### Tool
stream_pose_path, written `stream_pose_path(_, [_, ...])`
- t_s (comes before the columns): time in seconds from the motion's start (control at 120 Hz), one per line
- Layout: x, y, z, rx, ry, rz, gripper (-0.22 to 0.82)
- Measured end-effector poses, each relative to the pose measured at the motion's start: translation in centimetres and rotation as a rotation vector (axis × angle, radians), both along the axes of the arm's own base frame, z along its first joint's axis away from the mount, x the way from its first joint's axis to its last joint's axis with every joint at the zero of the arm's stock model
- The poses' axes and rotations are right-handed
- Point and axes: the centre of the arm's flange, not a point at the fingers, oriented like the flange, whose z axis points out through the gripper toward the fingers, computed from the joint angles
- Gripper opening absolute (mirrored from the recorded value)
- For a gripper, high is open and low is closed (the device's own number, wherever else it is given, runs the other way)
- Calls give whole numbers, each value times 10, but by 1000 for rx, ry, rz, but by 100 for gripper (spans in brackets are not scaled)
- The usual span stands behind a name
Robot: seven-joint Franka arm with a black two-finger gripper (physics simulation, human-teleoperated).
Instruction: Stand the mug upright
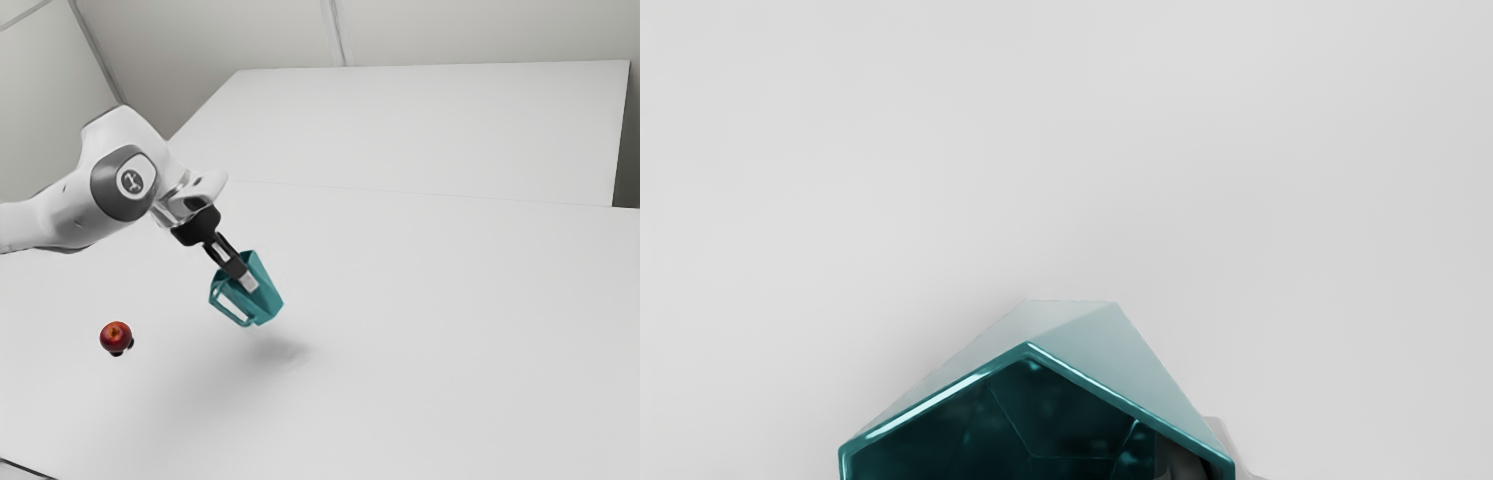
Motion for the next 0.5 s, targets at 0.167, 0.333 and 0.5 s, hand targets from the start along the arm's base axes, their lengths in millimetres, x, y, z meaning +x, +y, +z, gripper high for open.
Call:
stream_pose_path(0.167, [7, 4, 6, 131, 36, 31, -18])
stream_pose_path(0.333, [13, 8, 0, 222, 71, 90, -18])
stream_pose_path(0.5, [16, 10, -8, 292, 87, 158, -18])
